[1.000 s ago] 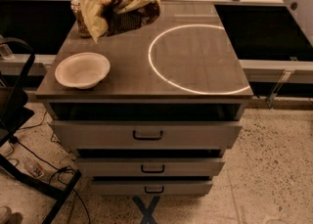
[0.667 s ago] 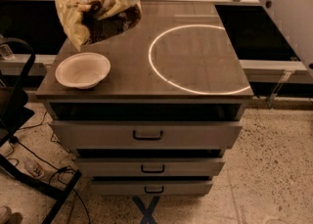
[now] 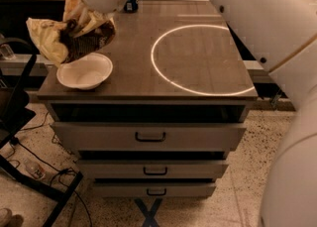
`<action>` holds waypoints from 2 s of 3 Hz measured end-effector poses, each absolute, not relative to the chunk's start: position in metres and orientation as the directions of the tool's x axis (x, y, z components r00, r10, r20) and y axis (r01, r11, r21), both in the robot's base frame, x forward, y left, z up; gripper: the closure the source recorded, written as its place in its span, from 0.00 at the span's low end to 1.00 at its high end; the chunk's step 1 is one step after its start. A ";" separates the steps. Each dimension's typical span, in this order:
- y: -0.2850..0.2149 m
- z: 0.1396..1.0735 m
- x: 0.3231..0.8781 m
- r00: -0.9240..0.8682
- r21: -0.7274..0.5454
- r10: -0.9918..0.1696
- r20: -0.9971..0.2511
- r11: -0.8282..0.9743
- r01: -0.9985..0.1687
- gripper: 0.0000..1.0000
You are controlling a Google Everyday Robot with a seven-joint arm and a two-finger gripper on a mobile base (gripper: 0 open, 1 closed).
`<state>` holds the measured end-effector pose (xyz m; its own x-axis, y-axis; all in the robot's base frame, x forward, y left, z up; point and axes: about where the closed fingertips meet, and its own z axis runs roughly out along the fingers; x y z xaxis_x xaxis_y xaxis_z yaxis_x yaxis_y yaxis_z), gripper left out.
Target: Place brown chip bag into paper bowl
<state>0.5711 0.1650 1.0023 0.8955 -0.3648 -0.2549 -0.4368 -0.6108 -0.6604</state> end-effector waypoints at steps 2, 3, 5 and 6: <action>0.184 0.979 0.569 0.903 -0.612 -0.326 -0.279 -0.664 -0.429 1.00; 0.187 0.975 0.568 0.905 -0.599 -0.322 -0.278 -0.679 -0.425 1.00; 0.179 0.957 0.575 0.902 -0.551 -0.332 -0.275 -0.715 -0.431 1.00; 0.178 0.954 0.577 0.901 -0.547 -0.335 -0.274 -0.717 -0.433 1.00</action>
Offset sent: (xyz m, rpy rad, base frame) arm -0.0015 0.0215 -0.0260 -0.0544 0.0524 0.0726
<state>0.5774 0.1780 0.9540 0.9014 -0.3353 -0.2739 -0.4327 -0.7168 -0.5467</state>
